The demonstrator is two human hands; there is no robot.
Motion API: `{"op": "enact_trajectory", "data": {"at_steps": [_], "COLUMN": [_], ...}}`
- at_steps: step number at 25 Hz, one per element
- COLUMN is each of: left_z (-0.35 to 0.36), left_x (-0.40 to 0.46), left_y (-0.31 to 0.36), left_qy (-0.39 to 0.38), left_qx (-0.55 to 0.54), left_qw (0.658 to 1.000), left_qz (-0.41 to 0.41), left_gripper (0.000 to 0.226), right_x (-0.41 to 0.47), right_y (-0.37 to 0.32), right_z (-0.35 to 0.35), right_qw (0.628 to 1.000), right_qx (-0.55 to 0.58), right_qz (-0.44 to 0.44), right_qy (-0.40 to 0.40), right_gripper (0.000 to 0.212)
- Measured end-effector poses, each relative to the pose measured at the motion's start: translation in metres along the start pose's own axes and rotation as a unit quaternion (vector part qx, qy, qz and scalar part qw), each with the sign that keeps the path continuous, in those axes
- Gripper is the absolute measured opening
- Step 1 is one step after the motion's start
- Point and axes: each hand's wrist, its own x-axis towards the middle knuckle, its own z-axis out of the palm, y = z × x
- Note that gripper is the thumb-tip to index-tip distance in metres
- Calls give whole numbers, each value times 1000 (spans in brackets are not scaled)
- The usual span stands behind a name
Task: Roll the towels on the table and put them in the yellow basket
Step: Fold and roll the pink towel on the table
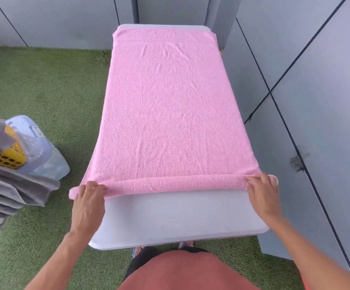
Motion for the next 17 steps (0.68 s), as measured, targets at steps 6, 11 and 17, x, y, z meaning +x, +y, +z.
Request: {"op": "enact_trajectory", "data": {"at_steps": [6, 11, 17], "left_z": [14, 8, -3], "left_x": [16, 27, 46], "left_y": [-3, -21, -30], "left_qy": [-80, -152, -180], "left_qx": [-72, -73, -191], "left_qw": [994, 986, 957], "left_qz": [-8, -14, -122], "left_gripper": [53, 38, 27], "right_x": [22, 29, 42], "right_y": [5, 25, 23], "right_z": [4, -3, -21], "right_qw": [992, 977, 943], "right_qx": [57, -2, 221], "right_qz": [7, -19, 127], "right_qy": [-112, -213, -215], "right_gripper": [47, 29, 26]}}
